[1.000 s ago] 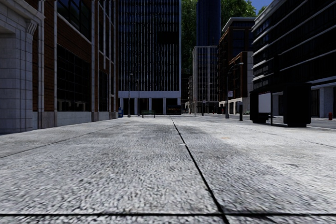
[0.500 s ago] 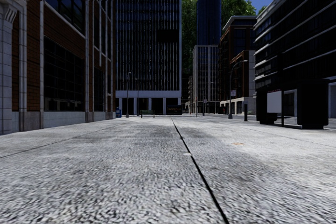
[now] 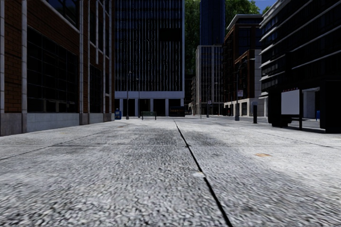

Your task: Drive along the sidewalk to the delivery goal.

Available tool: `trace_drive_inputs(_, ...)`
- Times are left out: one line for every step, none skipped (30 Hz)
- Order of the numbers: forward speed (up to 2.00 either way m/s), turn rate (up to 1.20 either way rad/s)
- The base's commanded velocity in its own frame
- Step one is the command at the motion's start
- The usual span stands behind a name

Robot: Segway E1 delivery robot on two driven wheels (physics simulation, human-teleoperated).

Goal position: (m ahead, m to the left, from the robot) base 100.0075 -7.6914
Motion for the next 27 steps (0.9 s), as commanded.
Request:
trace_drive_inputs(2.0,0.0)
trace_drive_inputs(2.0,0.0)
trace_drive_inputs(2.0,0.0)
trace_drive_inputs(2.0,0.0)
trace_drive_inputs(2.0,0.0)
trace_drive_inputs(2.0,0.0)
trace_drive_inputs(2.0,0.0)
trace_drive_inputs(2.0,0.0)
trace_drive_inputs(2.0,0.0)
trace_drive_inputs(2.0,0.0)
trace_drive_inputs(2.0,0.0)
trace_drive_inputs(2.0,0.0)
trace_drive_inputs(2.0,0.0)
trace_drive_inputs(2.0,0.0)
trace_drive_inputs(2.0,0.0)
trace_drive_inputs(2.0,0.0)
trace_drive_inputs(2.0,0.0)
trace_drive_inputs(2.0,0.0)
trace_drive_inputs(2.0,0.0)
trace_drive_inputs(2.0,0.0)
trace_drive_inputs(2.0,0.0)
trace_drive_inputs(2.0,0.0)
trace_drive_inputs(2.0,0.0)
trace_drive_inputs(2.0,0.0)
trace_drive_inputs(2.0,0.0)
trace_drive_inputs(2.0,0.0)
trace_drive_inputs(2.0,0.0)
